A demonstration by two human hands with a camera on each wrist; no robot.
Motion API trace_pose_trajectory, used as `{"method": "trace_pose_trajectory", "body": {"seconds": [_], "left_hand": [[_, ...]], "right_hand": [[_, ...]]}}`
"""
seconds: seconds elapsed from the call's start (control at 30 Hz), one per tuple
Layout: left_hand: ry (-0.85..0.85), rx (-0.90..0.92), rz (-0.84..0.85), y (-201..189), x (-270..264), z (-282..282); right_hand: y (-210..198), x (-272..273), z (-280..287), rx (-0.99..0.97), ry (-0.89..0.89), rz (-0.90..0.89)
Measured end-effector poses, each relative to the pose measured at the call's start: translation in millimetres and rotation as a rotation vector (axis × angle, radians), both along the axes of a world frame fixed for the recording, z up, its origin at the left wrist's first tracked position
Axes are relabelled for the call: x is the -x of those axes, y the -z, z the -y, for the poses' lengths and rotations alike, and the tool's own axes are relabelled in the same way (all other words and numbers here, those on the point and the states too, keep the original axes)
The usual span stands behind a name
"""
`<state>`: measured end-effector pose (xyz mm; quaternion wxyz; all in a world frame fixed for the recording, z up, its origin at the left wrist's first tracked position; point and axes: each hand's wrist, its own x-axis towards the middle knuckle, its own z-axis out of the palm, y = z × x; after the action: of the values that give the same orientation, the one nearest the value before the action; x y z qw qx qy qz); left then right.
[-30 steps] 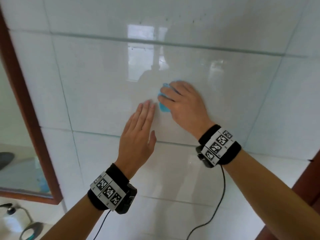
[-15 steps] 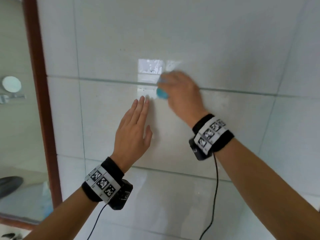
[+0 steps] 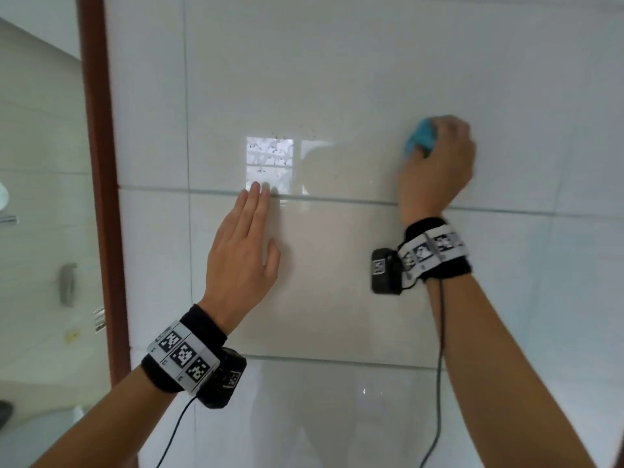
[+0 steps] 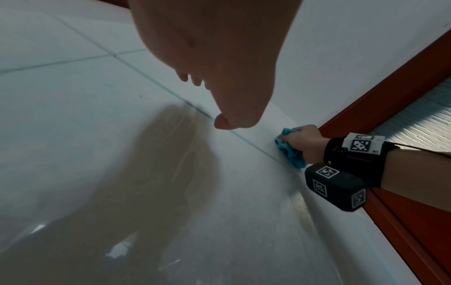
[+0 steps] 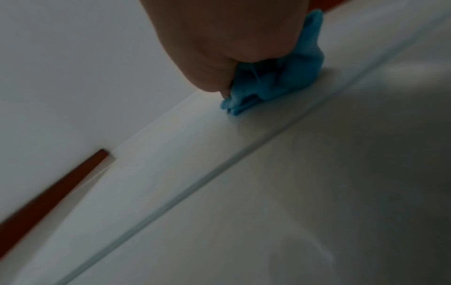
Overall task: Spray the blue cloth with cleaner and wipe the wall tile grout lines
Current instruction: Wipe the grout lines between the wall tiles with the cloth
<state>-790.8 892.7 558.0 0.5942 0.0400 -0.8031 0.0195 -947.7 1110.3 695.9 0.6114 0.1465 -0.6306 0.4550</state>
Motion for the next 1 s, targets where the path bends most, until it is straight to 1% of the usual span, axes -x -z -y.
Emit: {"method": "trace_pose_trajectory", "body": {"seconds": [0.07,0.1,0.13,0.17,0.2,0.23,0.3,0.33,0.37,0.4,0.47,0.5,0.57,0.63,0.67,0.73,0.77,0.8,0.83,0.87,0.93,0.97,1.0], "left_hand": [[0.002,-0.018,-0.024,-2,-7,18],[-0.01,-0.032,-0.033,-2,-12,27],[-0.025,-0.045,-0.039,-3,-16,37],[-0.037,-0.061,-0.042,-4,-21,46],[-0.048,-0.084,-0.045,-6,-26,55],[-0.061,-0.11,-0.046,-7,-30,64],[-0.083,-0.127,-0.045,-9,-40,83],[-0.095,-0.118,-0.05,-11,-45,93],[-0.11,-0.104,-0.051,-12,-50,102],[-0.127,-0.088,-0.043,-13,-53,111],[-0.159,-0.067,-0.026,-14,-59,127],[-0.172,-0.064,-0.017,-14,-60,134],[-0.188,-0.061,0.002,-14,-62,148],[-0.182,-0.076,0.024,-12,-62,158],[-0.174,-0.085,0.035,-11,-62,162],[-0.154,-0.092,0.049,-8,-61,167],[-0.145,-0.092,0.052,-6,-60,167],[-0.139,-0.092,0.057,-5,-59,168],[-0.132,-0.093,0.064,-3,-59,168],[-0.125,-0.096,0.072,-2,-59,169],[-0.108,-0.099,0.072,-1,-59,172],[-0.098,-0.098,0.07,-1,-60,173],[-0.089,-0.096,0.069,-1,-60,174]], "right_hand": [[21,-22,51,-0.147,-0.07,-0.12],[34,-34,77,-0.293,-0.135,-0.198],[46,-47,97,-0.479,-0.197,-0.279],[57,-59,111,-0.645,-0.237,-0.347],[60,-66,117,-0.724,-0.256,-0.393],[55,-71,115,-0.688,-0.272,-0.396],[34,-69,103,-0.384,-0.27,-0.284],[19,-65,95,-0.241,-0.238,-0.218],[3,-61,88,-0.149,-0.192,-0.169],[-13,-57,83,-0.101,-0.151,-0.128],[-37,-54,85,-0.066,-0.092,-0.08],[-42,-54,91,-0.064,-0.061,-0.066],[-35,-58,115,-0.114,-0.033,-0.082],[-5,-69,146,-0.258,-0.062,-0.185],[14,-77,162,-0.38,-0.091,-0.27],[51,-91,182,-0.714,-0.135,-0.44],[59,-92,184,-0.85,-0.128,-0.49],[54,-93,181,-0.892,-0.116,-0.509],[42,-91,176,-0.82,-0.118,-0.488],[25,-88,170,-0.665,-0.125,-0.44],[-21,-85,155,-0.366,-0.105,-0.334],[-45,-82,149,-0.288,-0.094,-0.291],[-65,-82,147,-0.253,-0.099,-0.261]]}}
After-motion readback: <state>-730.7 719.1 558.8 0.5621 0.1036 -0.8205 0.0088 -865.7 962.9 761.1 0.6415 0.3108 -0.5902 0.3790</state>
